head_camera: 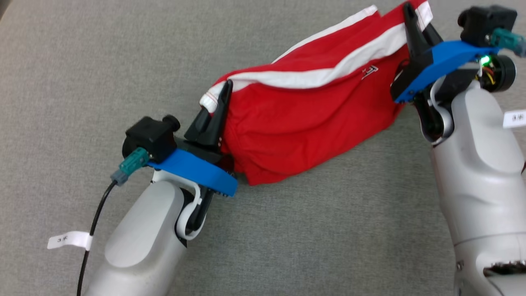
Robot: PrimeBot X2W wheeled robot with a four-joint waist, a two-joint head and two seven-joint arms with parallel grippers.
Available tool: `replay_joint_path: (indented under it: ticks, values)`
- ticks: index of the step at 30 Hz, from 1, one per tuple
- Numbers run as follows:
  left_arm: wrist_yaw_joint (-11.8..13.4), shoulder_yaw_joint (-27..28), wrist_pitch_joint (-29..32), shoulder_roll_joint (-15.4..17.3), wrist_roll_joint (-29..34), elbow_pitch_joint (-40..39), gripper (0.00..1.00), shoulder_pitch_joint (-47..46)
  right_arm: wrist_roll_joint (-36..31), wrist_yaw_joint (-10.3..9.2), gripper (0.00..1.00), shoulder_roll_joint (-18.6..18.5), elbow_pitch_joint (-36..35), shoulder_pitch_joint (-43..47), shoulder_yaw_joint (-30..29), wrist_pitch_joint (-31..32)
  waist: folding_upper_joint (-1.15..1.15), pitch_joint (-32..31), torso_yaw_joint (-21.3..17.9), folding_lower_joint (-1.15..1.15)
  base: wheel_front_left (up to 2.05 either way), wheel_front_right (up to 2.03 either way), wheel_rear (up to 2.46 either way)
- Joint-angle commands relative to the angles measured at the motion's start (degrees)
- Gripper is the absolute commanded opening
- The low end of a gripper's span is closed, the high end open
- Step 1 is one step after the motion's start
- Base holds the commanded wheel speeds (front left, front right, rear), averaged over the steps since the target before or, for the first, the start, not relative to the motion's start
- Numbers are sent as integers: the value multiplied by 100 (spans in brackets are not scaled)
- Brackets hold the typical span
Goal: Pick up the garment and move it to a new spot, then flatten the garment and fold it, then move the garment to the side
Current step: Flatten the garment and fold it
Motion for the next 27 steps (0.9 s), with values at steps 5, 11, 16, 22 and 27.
replay_joint_path:
  ticks: [5, 11, 16, 22, 27]
  values:
    - [-10, 10, -16, -62, -76, 269, 0, -404, -322, 1, 0, -15, 882, -748, -121, -142, 0, 386, 290, -2, 0, 0, 0]
    - [-11, -14, -16, -104, -64, 518, 100, -448, -629, 1, 100, -20, 1650, -1036, -104, -538, 0, 352, 315, -2, 0, 0, 0]
    - [-11, 17, -15, -72, 80, 491, 100, -79, -760, 1, 100, -122, 2006, -946, 68, -938, 0, 160, 234, -2, 0, 0, 0]
    - [-12, 318, -15, 7, 339, 198, 100, 513, -734, 1, 100, -429, 2255, -658, 292, -1174, 0, -80, 227, -2, 0, 0, 0]
    - [-10, 707, -16, 53, 592, -167, 100, 1038, -623, 1, 100, -666, 2405, -399, 370, -1257, 0, -240, 301, -2, 0, 0, 0]
